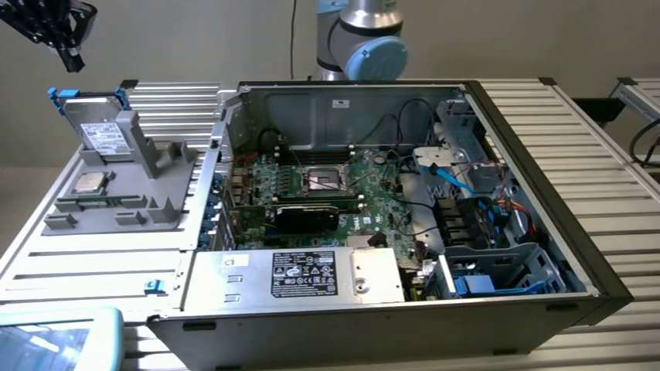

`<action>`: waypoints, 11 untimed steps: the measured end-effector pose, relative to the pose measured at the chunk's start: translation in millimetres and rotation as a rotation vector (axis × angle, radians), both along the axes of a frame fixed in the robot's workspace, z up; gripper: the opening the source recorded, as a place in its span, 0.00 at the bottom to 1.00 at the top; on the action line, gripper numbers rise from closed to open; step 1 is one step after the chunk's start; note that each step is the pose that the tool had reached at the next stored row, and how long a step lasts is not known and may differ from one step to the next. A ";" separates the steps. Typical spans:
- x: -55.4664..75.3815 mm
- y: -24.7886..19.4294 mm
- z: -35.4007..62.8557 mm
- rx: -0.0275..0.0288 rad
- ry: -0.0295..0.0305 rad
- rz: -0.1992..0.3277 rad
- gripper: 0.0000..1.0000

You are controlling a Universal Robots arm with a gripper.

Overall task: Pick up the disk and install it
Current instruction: 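Reach for the disk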

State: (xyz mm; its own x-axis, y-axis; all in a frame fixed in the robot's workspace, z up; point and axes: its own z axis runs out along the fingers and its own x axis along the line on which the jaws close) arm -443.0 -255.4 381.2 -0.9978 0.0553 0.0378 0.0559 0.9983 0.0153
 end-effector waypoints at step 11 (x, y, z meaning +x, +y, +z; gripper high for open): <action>-9.6 10.5 -2.0 -0.0038 -0.0002 0.068 0.11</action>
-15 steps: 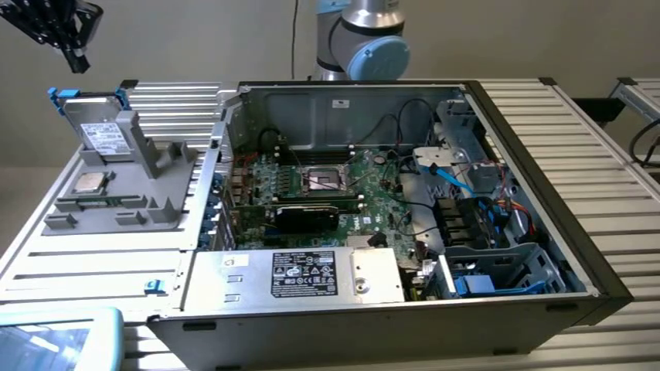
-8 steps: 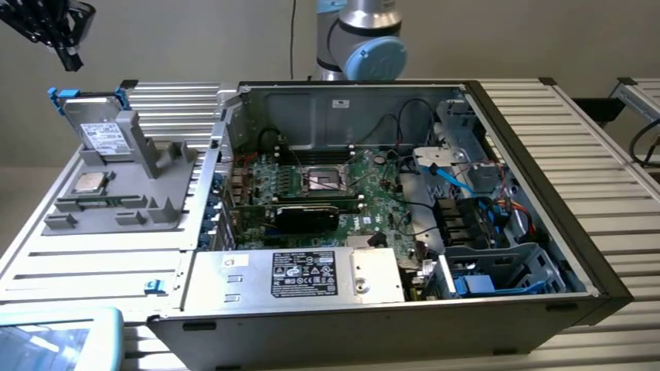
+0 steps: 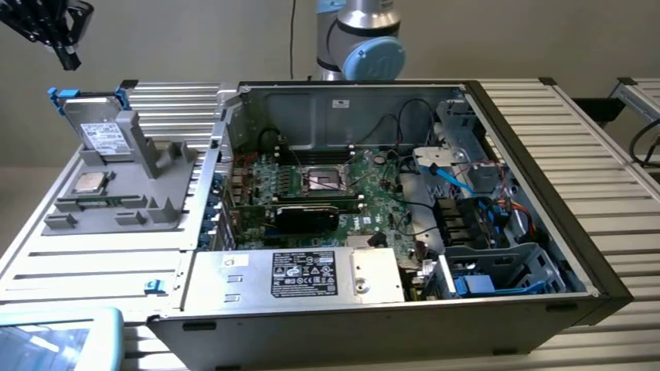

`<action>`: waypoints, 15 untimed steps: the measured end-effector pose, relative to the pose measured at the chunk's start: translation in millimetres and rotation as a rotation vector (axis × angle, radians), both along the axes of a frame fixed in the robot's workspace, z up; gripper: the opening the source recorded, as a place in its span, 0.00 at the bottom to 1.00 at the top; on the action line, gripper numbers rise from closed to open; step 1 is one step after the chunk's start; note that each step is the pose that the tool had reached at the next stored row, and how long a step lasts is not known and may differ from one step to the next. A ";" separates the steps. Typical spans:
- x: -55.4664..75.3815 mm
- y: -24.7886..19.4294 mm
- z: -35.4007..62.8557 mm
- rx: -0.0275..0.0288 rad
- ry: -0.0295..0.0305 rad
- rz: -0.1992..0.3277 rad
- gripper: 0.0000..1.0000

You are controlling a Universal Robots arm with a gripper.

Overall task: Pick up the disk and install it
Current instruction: 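Reach for the disk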

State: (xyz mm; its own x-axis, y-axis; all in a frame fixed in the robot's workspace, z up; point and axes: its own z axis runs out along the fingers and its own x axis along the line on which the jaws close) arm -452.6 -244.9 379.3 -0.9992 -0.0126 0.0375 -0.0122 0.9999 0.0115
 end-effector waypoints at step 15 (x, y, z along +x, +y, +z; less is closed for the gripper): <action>-9.4 10.3 -1.0 0.0000 0.0000 0.028 0.11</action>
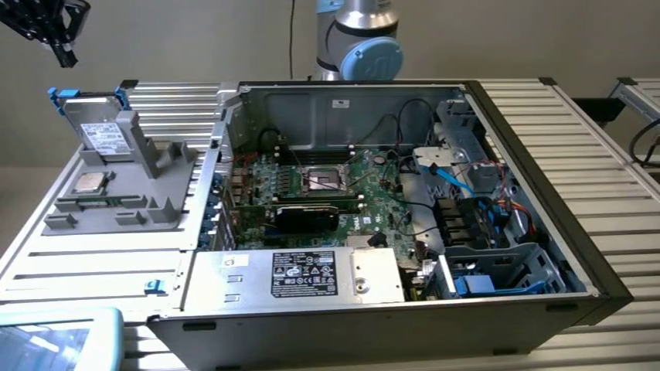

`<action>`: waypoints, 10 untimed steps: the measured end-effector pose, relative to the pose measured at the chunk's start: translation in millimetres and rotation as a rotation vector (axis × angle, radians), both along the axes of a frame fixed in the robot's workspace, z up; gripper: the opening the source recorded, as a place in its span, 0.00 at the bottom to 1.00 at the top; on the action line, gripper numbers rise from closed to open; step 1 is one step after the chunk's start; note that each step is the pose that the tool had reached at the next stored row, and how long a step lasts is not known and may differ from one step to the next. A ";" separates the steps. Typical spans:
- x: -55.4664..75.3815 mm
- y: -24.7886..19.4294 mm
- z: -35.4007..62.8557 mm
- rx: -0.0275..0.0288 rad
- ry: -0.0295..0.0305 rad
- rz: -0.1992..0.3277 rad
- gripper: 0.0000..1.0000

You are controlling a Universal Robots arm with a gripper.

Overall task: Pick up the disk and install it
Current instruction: 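Reach for the disk, then pick up the disk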

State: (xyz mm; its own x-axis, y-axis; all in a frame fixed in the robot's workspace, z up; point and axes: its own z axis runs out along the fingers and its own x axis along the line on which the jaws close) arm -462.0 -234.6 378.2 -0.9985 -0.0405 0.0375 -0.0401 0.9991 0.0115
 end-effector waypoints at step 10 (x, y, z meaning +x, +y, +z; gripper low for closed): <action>0.0 0.0 0.0 0.0000 0.0000 0.000 0.11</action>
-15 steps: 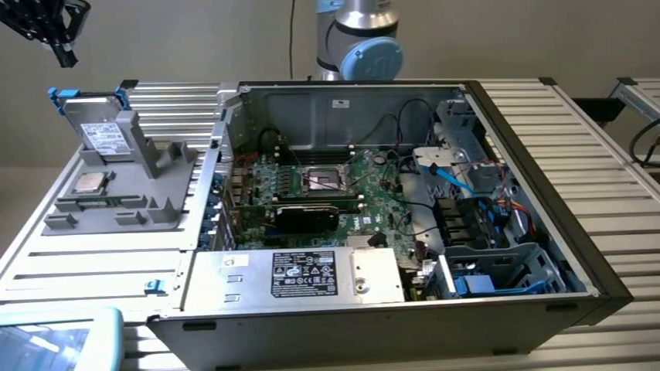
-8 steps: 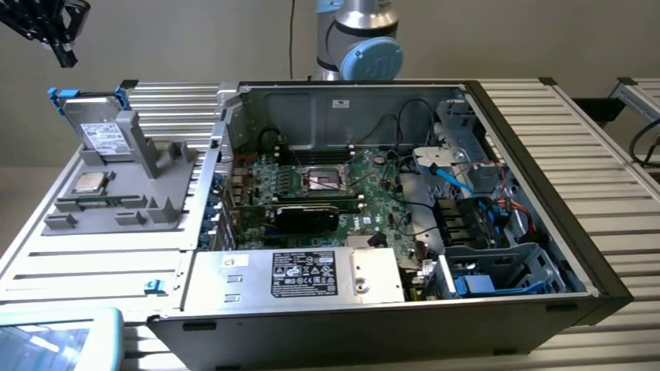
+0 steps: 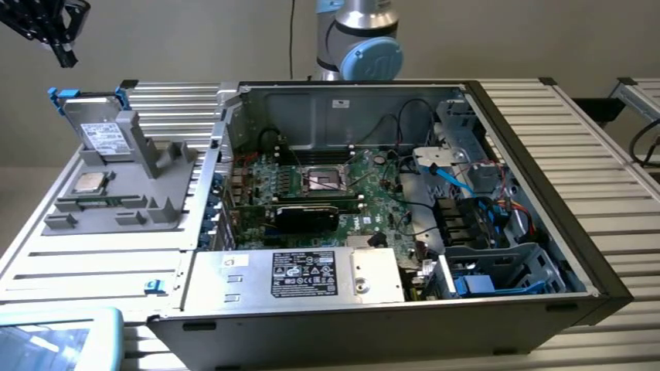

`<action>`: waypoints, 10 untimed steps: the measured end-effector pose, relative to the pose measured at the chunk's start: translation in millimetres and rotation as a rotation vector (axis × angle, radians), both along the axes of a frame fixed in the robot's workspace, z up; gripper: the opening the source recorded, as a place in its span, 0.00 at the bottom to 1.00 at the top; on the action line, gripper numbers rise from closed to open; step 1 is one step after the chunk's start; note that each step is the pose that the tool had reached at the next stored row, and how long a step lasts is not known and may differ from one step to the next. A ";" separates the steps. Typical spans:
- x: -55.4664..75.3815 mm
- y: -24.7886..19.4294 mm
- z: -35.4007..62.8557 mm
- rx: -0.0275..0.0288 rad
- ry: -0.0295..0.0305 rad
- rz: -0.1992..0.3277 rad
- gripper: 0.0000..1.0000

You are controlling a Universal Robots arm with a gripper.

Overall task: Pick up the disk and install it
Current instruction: 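Pick up the disk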

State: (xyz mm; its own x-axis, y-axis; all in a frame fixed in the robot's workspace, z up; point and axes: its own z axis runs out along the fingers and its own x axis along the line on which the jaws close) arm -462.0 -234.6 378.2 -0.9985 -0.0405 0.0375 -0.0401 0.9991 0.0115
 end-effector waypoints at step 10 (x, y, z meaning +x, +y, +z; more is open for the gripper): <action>0.0 0.0 0.0 0.0000 0.0000 0.039 0.11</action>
State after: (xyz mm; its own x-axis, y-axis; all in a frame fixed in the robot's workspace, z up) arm -462.1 -234.6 378.2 -0.9961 -0.0794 0.0375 -0.0791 0.9968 0.0115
